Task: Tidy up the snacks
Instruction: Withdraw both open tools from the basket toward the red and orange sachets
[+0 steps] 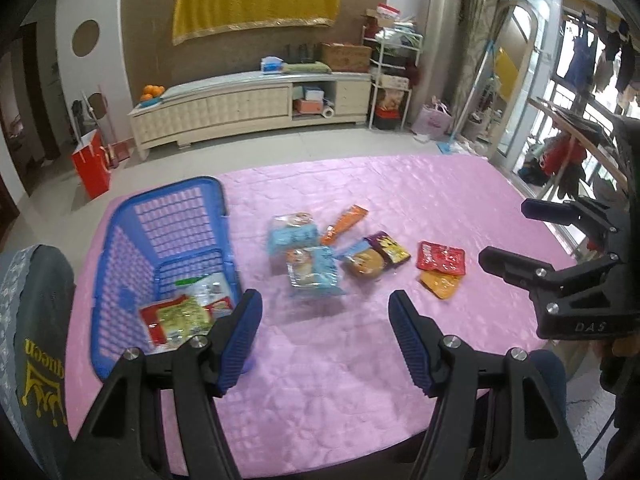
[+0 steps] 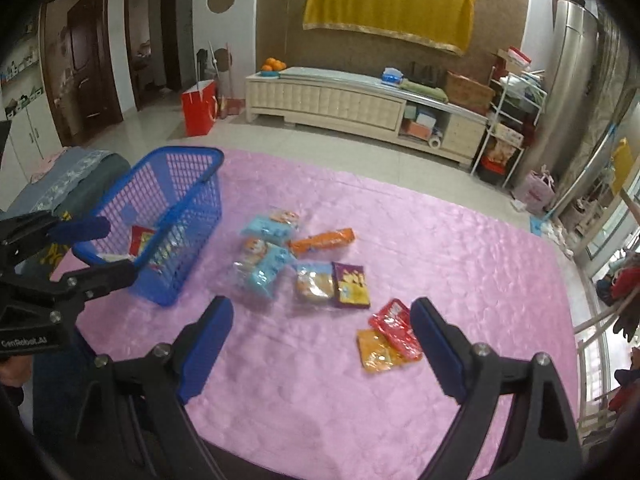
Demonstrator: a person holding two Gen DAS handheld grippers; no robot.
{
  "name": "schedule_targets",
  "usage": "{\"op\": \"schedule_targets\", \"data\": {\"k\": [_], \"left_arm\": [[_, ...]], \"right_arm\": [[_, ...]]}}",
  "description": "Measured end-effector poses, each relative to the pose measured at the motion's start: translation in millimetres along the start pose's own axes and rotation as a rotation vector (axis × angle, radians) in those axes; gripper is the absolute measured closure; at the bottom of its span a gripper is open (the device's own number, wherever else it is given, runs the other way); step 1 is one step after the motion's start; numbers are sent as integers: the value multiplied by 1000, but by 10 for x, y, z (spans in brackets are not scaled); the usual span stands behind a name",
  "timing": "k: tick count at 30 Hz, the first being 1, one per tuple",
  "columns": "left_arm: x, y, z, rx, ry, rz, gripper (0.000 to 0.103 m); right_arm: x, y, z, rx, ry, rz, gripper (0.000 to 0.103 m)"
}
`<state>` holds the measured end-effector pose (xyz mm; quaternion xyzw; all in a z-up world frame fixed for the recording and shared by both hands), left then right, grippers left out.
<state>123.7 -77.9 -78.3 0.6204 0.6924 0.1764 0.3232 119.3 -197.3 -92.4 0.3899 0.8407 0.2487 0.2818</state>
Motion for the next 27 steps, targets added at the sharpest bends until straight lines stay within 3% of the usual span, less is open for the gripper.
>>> {"op": "schedule_targets", "data": {"k": [6,20,27], "left_arm": [[-205,-13,322,46,-1,23,36],[-533,-93,1306,192,6,47,29],[-717,-213,1787,283,15,35,29]], "right_arm": [[-216,-223,189,21,-1,18,1],[-665,-674,927,122,57,25,0],[-931,-848,1387,216,158,47,0]]}}
Point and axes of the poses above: each gripper's, at about its wrist camera, not at the fingertips, and z roughly the way its jaws point, x to its left, y to its top, the point moved 3 cm from there along z, roughly the way its jaws point, and after that the axes turned 15 degrees about -z, right-handed, at the moved point
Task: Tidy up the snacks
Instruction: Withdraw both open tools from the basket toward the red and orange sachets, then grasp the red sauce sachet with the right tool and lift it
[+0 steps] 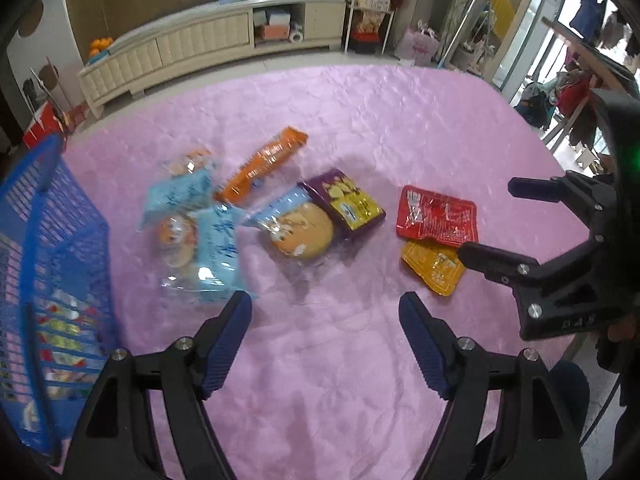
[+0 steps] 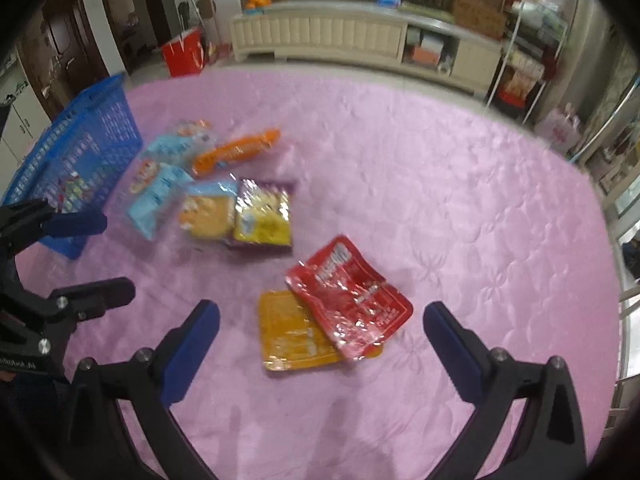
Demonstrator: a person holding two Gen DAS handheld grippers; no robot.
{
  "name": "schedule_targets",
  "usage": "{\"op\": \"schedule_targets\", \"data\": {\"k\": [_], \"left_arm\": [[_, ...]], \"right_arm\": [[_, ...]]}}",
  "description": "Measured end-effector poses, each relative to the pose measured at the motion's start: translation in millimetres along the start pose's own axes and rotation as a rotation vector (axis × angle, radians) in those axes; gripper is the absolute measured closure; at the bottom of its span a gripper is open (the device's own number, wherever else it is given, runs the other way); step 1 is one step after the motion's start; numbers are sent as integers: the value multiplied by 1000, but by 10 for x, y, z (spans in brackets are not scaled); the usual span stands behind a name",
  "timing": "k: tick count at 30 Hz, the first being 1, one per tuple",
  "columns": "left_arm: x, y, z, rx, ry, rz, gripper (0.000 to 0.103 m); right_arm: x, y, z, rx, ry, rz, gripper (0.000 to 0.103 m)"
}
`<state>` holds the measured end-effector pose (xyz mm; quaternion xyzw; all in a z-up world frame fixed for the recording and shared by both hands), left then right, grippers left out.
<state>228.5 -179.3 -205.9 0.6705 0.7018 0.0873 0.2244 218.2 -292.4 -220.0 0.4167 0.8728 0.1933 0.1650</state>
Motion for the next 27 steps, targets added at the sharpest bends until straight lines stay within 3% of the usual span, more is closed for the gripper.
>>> {"op": "schedule_targets", "data": {"k": [4,11,16,20,22,26,27], "left_arm": [[-33,-4,200,35,-3,-24,29],[-43,44,466,79,5,-35,29],[-100,45,581,97,0,-31,29],[-131,36,655,106,8,-12,29],[-133,37,658,107,5,-11,29],[-126,28,603,102,-1,-11,29],[-126,23,591,100,-1,-9,29]], "right_arm": [[-150,-8,233,49,50,-51,0],[-125,23,475,81,77,-272,0],[-141,-24,655,119,97,-323,4],[-118,-73,624,78,131,-325,6],[-94,-93,581,57,144,-345,12],[46,-120,453,42,158,-395,40],[76,-124,434,43,153,-402,42]]}}
Point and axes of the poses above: each gripper's, at about its wrist camera, not at the fingertips, and z roughly the way its jaws point, x to its left, y to its top, the point moved 3 cm from there along z, roughly the way its jaws point, and after that the axes turned 15 degrees about -z, right-handed, at the moved point
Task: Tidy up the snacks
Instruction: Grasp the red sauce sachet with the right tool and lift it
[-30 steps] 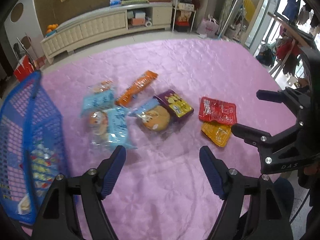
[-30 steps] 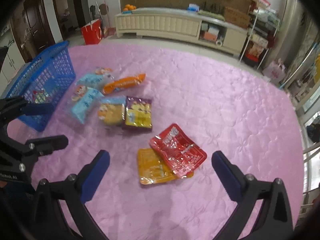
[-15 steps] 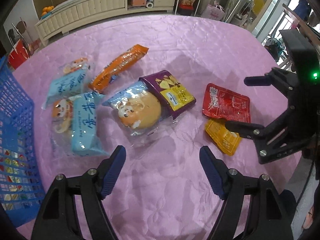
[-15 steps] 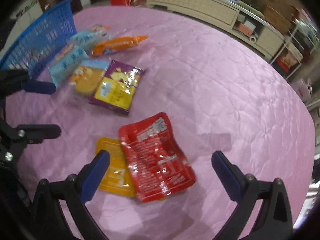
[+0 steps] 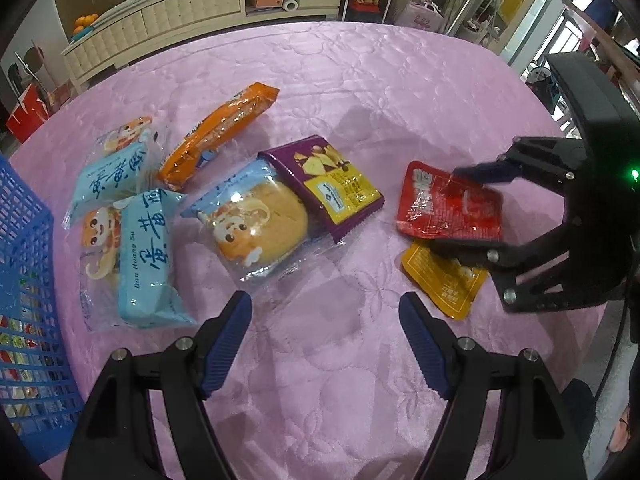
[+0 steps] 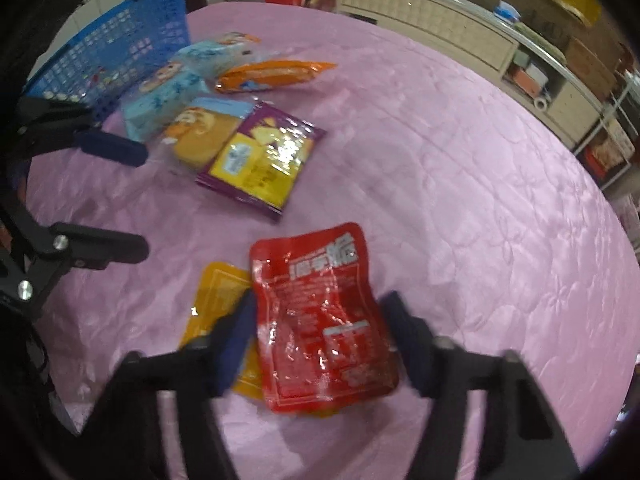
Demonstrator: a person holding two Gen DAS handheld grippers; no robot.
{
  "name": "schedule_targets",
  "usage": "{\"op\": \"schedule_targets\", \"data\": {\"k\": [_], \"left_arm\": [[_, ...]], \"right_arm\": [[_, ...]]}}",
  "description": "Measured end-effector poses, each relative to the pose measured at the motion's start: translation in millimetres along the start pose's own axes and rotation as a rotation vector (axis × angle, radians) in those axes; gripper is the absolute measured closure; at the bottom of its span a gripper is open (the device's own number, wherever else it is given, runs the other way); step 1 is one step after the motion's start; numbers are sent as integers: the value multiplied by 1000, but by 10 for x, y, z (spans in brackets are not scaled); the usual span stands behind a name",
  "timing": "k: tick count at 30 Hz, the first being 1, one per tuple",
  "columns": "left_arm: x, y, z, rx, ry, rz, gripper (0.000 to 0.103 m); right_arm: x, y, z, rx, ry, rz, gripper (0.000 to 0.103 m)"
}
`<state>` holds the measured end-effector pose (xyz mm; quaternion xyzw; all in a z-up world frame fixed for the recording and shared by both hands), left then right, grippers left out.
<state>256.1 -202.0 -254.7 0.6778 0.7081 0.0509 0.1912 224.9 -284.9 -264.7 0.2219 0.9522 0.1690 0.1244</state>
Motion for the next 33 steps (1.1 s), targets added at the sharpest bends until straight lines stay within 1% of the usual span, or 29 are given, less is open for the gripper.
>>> {"op": "schedule_targets", "data": {"k": [4,5,6,10,13,15,17,19,20,22,23,27,29,30,33], "left_arm": [[0,-26,-32,-8,3,4,29],[2,-39,-43,-8,0,2,29],[-8,-35,-54,-7,-2,3,29],[-18,-52,-95,-9,-9,7,29],[-10,-45,-116,-11,-9,-2,29],[-12,-39,-143,-17,-12,1,29],[-18,-27,-180,-23,-12,8,29],[-21,-21,-232,-25,-11,16,29],[-23,-18,-254,-27,-9,19,29],[-36,-20,-327,-37,-16,38,29],[-48,-13,-362,-42,-18,51,29],[-186,-19,-494,-64,-29,133,29],[-276,-30,-529,-71,-35,190,29],[-358,-51,-543,-70,-40,243,29],[-538,-71,-507,-69,-52,346,29]], "right_arm": [[68,-23,-27,-6,20,12,45],[59,-32,-35,-10,24,23,53],[51,-36,-43,-19,39,38,63],[109,-55,-71,-11,45,85,64],[124,-30,-82,0,35,80,66],[135,10,-64,-10,27,88,69],[116,13,-77,-28,26,125,71],[70,2,-114,-47,2,166,71],[69,-11,-155,-58,14,196,71],[54,-30,-247,-76,-7,228,71],[71,-55,-300,-83,-4,249,71],[44,-199,-554,-119,-38,360,71],[-45,-258,-637,-132,-49,412,71],[-55,-303,-687,-141,-56,433,71],[-96,-438,-798,-166,-79,512,71]]}}
Point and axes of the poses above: each gripper's, at about its wrist camera, not at the fingertips, and z roughly the way its jaws point, x to its left, y to its top, the point moved 3 cm from there along z, roughly the way its jaws point, and after that the axes turned 15 degrees about -z, right-handed, at the moved point
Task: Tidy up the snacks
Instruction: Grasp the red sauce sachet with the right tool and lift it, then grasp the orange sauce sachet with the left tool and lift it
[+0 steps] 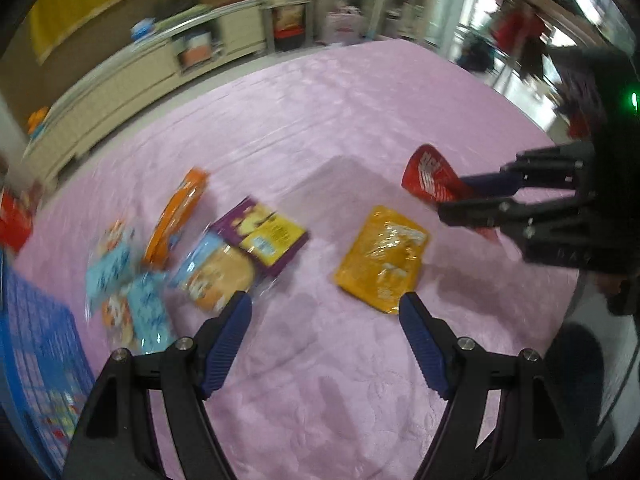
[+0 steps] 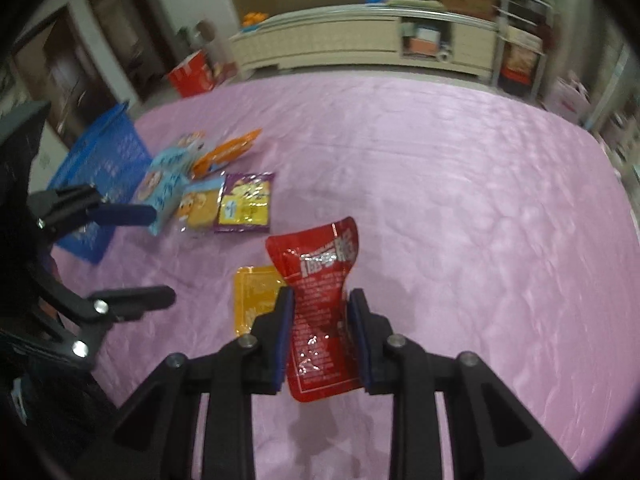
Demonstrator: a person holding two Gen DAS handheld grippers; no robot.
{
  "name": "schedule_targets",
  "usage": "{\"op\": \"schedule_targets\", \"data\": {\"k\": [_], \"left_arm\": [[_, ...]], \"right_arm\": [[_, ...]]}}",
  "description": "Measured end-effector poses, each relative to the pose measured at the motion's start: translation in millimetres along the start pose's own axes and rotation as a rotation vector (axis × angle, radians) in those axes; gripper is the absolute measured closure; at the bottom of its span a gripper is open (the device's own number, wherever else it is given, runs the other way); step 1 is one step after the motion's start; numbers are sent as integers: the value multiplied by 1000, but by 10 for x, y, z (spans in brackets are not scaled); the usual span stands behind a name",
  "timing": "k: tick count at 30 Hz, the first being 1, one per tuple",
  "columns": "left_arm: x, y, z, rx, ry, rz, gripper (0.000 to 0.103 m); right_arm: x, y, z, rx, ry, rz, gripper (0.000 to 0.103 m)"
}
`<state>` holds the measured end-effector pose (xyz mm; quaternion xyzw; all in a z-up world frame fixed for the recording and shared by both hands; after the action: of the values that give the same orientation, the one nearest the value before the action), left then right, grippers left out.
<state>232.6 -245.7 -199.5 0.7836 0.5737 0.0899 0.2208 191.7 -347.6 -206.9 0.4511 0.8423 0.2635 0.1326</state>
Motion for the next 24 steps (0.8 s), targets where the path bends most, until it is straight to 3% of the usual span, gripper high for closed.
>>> {"op": "schedule_targets", "data": {"k": [8,14,19,24], "left_arm": [[-430,62,316,108,-62,199,29],[-524,118,648,197,-85,229,29],[-470,170,843,248,-77,194,29],[-546,116,890,231,-62,263,29]], "right_arm": [[-139,-246,-156,-14,-79,158,71],[-183,-326,-146,-20,-99,230,71],[-238,-397,-73,-24,-85,274,71],[-262,-461,-46,-13,-88,285,71]]}}
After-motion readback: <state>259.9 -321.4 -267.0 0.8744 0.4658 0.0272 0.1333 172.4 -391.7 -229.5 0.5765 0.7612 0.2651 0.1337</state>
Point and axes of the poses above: each gripper's, at about its wrist camera, not at the fingertips, and z roughly the way its jaws point, x to its left, y to its top, the point moved 3 cm from there along z, roughly the way its jaws point, and after that the axes turned 15 degrees about -z, right-handed, at the moved point
